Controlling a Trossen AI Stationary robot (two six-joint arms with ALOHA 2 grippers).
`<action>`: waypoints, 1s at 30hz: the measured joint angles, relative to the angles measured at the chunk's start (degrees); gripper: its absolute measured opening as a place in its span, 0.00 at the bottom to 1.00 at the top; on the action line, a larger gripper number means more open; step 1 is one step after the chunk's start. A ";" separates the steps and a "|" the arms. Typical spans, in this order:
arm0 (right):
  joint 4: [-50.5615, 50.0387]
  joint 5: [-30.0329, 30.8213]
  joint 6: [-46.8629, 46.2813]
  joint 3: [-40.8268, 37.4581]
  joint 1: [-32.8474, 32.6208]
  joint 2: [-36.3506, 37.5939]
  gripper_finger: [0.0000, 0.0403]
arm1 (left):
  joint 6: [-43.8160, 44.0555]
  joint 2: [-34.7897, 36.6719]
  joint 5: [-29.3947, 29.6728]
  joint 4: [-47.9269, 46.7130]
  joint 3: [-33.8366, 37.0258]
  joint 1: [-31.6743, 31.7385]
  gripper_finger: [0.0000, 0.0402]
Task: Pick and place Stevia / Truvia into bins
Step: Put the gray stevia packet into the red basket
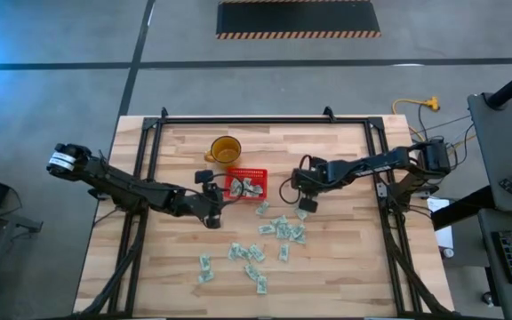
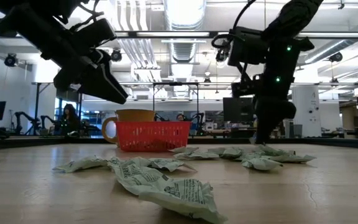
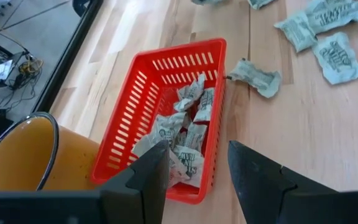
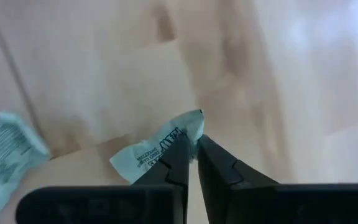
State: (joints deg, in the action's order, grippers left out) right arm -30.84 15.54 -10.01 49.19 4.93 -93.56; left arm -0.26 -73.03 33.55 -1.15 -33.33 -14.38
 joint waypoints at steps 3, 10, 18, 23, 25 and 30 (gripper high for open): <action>0.25 2.50 1.09 0.99 -0.04 0.39 0.03 | 0.68 0.00 -0.08 -1.65 0.01 -0.04 0.37; 6.36 8.97 4.10 2.40 -0.04 0.89 0.03 | 10.39 0.02 -5.43 -15.28 -0.92 -0.42 0.37; 18.91 17.68 6.43 3.09 -0.54 2.06 0.03 | 23.93 0.11 -20.80 -22.51 -0.87 -0.79 0.37; 29.16 14.55 12.69 3.09 -2.15 1.68 0.03 | 25.41 0.11 -22.35 -22.34 -0.82 -1.07 0.37; 32.93 10.28 15.24 3.06 -2.74 1.67 0.03 | 25.40 0.11 -22.33 -22.34 -0.82 -1.07 0.37; 42.12 1.12 18.42 2.70 -3.61 1.67 0.03 | 25.37 0.02 -22.26 -21.77 -0.80 -1.05 0.37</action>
State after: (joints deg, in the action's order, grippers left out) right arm 11.28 16.66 8.42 51.88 1.32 -91.90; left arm 25.10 -73.01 11.29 -22.92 -34.13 -15.42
